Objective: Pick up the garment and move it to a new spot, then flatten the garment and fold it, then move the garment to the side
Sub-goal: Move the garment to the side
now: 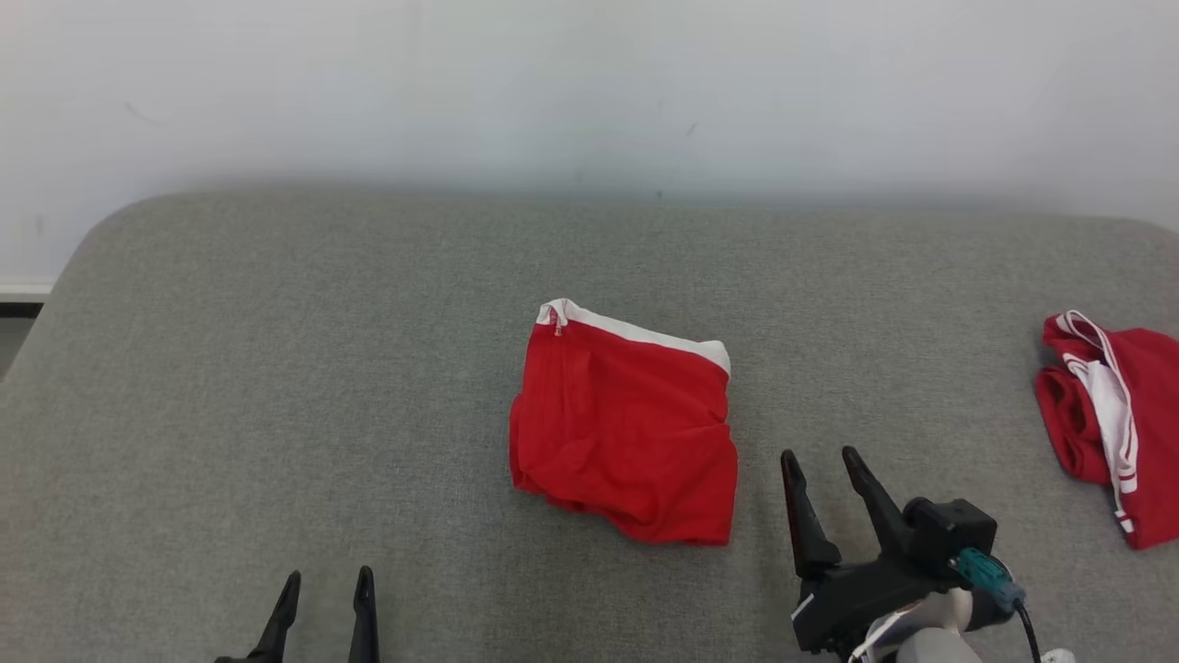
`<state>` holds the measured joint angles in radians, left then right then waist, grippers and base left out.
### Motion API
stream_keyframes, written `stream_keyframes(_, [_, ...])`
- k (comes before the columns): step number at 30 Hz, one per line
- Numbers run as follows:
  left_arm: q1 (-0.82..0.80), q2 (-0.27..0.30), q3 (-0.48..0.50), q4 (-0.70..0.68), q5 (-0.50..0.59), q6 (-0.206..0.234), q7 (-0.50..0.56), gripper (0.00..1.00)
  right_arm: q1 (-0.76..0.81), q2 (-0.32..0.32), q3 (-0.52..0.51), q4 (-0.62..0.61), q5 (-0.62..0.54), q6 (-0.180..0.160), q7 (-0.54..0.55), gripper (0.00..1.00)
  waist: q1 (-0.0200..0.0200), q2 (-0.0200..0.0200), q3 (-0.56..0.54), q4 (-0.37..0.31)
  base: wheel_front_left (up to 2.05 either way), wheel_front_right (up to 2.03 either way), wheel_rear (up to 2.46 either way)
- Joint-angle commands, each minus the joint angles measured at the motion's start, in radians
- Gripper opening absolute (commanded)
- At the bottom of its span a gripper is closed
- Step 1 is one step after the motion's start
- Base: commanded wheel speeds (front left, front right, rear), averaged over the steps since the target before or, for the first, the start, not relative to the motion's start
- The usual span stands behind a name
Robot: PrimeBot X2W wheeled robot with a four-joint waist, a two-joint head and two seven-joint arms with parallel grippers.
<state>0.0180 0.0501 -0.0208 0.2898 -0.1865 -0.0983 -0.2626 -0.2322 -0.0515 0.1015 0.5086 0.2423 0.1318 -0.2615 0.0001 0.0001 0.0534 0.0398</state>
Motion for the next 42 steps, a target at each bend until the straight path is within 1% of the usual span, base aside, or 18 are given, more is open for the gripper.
stream_keyframes(1, [-0.008,0.001,-0.001,0.004,-0.008,-0.005,-0.003,1.0,-0.019,0.002,0.006,0.009,0.011,-0.003,-0.004,1.0,-0.0001,-0.0001,0.022,0.028,0.0,0.0,0.0])
stream_keyframes(7, [-0.023,0.001,-0.012,0.006,-0.016,-0.005,-0.003,1.0,-0.118,0.001,0.06,0.09,0.058,-0.003,-0.004,1.0,-0.0001,-0.0001,0.045,0.072,0.0,0.0,0.0])
stream_keyframes(15, [-0.042,0.001,-0.029,0.014,-0.034,0.0,-0.003,1.0,-0.203,0.001,0.103,0.298,0.061,-0.003,-0.004,1.0,-0.0001,-0.0001,0.068,0.114,0.0,0.0,0.0])
stream_keyframes(21, [-0.049,0.001,-0.042,0.016,-0.048,0.009,-0.003,1.0,-0.251,0.001,0.124,0.451,0.058,-0.003,-0.001,1.0,-0.0001,-0.0001,0.084,0.128,0.0,0.0,0.0])
stream_keyframes(27, [-0.057,0.001,-0.048,0.019,-0.054,0.01,-0.003,1.0,-0.275,0.003,0.185,0.545,0.122,-0.003,0.005,1.0,-0.0001,-0.0001,0.092,0.135,0.0,0.0,0.0])
stream_keyframes(28, [-0.059,0.001,-0.049,0.02,-0.055,0.009,-0.003,1.0,-0.272,0.004,0.203,0.553,0.14,-0.003,0.009,0.98,-0.0001,-0.0001,0.092,0.136,0.0,0.0,0.0])
stream_keyframes(29, [-0.062,0.001,-0.05,0.021,-0.056,0.009,-0.003,1.0,-0.273,0.005,0.224,0.559,0.151,-0.001,0.013,0.47,-0.0001,-0.0001,0.092,0.137,0.0,0.0,0.0])
stream_keyframes(30, [-0.064,0.001,-0.051,0.021,-0.056,0.009,-0.003,1.0,-0.275,0.006,0.239,0.56,0.171,0.0,0.013,0.0,-0.0001,-0.0001,0.092,0.139,0.0,0.0,0.0])
stream_keyframes(32, [-0.064,0.001,-0.053,0.021,-0.058,0.009,-0.003,1.0,-0.284,0.007,0.26,0.566,0.192,0.0,0.011,0.0,-0.0001,-0.0001,0.092,0.14,0.0,0.0,0.0])
stream_keyframes(35, [-0.063,0.001,-0.053,0.021,-0.059,0.01,-0.003,1.0,-0.302,0.005,0.26,0.567,0.201,-0.001,0.008,0.0,-0.0001,-0.0001,0.091,0.14,0.0,0.0,0.0])
stream_keyframes(39, [-0.056,0.001,-0.045,0.016,-0.055,0.01,-0.003,1.0,-0.33,0.003,0.206,0.52,0.181,-0.001,-0.001,0.0,-0.0001,-0.0001,0.084,0.132,0.0,0.0,0.0])
stream_keyframes(42, [-0.044,0.001,-0.042,0.011,-0.047,0.005,-0.003,1.0,-0.314,0.001,0.154,0.48,0.143,-0.001,-0.002,0.0,-0.0001,-0.0001,0.07,0.117,0.0,0.0,0.0])
